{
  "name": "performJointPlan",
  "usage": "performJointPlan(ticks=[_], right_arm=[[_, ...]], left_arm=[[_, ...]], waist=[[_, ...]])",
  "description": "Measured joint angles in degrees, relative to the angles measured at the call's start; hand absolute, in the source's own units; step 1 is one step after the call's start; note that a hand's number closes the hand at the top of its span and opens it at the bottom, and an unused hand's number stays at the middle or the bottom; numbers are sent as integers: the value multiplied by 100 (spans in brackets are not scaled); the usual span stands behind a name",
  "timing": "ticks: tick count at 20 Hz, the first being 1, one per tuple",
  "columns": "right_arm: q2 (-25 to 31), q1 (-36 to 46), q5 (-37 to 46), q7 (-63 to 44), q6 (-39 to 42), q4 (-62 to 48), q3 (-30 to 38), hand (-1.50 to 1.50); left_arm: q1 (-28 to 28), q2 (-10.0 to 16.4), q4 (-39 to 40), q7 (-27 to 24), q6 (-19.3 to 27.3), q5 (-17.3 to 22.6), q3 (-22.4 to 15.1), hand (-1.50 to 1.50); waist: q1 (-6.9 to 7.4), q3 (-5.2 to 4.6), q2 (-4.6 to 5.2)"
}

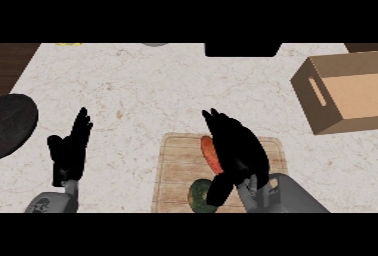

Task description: Pick the sweet potato from the cutting board and place it in the cardboard box

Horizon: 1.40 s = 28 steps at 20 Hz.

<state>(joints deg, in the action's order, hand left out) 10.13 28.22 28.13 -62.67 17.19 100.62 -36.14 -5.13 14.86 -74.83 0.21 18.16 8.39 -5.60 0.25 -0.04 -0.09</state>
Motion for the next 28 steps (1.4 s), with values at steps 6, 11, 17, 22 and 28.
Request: performJointPlan(ticks=[6,11,17,22,28], right_arm=[[-321,-53,329,-37,58,-257,-22,-150],[-518,-133,491,-7,136,-456,100,-150],[-647,-146,753,116,261,-804,276,-150],[-752,-91,927,242,412,-1140,439,-150],[-847,-187,1192,443,457,-1489,467,-150]], left_arm=[[73,-10,-26,-36,-69,-26,77,0],[-12,18,-50,97,-131,-44,146,0],[38,-1,-37,79,-224,-56,220,0],[-51,-102,99,-4,-195,-145,257,0],[-45,-157,48,21,-259,-210,288,0]], waist=[[-9,1,-1],[-17,1,1],[-13,2,3],[-17,2,7],[-10,2,7]])
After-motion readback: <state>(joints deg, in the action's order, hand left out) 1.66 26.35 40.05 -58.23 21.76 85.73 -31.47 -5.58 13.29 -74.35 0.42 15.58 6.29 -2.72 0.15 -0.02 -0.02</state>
